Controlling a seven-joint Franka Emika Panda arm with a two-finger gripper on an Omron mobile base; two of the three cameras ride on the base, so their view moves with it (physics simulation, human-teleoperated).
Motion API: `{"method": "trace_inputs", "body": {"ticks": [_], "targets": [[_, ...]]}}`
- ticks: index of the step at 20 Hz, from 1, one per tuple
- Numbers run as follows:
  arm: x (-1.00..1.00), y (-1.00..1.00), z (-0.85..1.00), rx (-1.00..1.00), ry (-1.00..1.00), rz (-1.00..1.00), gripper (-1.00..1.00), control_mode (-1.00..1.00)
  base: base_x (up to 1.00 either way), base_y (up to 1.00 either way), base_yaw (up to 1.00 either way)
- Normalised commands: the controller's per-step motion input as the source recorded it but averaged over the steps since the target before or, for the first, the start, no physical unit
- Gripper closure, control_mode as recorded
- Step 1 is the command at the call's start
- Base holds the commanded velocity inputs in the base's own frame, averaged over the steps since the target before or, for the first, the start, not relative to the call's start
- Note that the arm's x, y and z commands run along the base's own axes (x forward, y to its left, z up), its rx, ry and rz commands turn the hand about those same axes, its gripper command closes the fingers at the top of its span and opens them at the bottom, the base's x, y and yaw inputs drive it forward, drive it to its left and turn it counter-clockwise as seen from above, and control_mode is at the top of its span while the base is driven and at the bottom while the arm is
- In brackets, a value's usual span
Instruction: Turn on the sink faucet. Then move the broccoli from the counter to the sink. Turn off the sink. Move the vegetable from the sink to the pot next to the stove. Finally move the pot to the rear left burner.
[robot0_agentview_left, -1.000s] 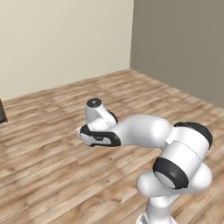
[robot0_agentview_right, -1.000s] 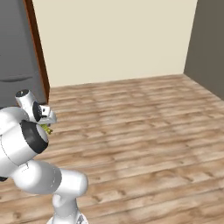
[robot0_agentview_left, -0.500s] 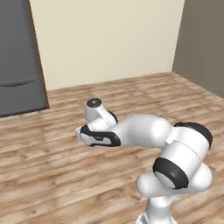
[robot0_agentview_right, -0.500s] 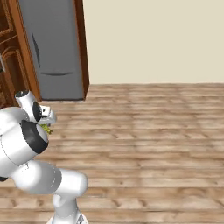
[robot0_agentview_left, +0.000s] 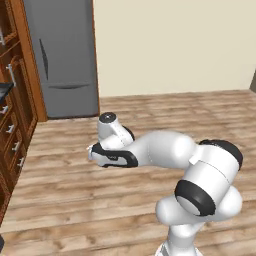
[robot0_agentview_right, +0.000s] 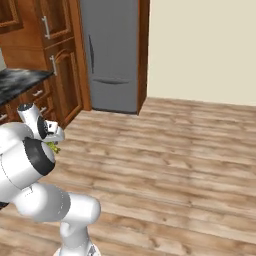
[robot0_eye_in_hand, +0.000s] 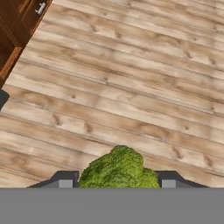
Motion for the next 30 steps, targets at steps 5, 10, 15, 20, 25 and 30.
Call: {"method": "trace_inputs", "body": {"ticks": [5,10,15,20,25,30], "targets": [[0.00,0.00,0.00,0.00,0.00,0.00,1.00,1.00,-0.04,0.03,0.43],[0.00,0.00,0.00,0.00,0.00,0.00,1.00,1.00,-0.04,0.00,0.43],[0.00,0.00,0.00,0.00,0.00,0.00,1.00,1.00,-0.01,0.00,0.42],[0.00,0.00,0.00,0.00,0.00,0.00,1.00,1.00,0.02,-0.06,0.40],[0.00,0.00,0.00,0.00,0.00,0.00,1.00,1.00,0.17,-0.15,0.38],[0.00,0.00,0.00,0.00,0.00,0.00,1.00,1.00,0.32,-0.37,0.35]]}}
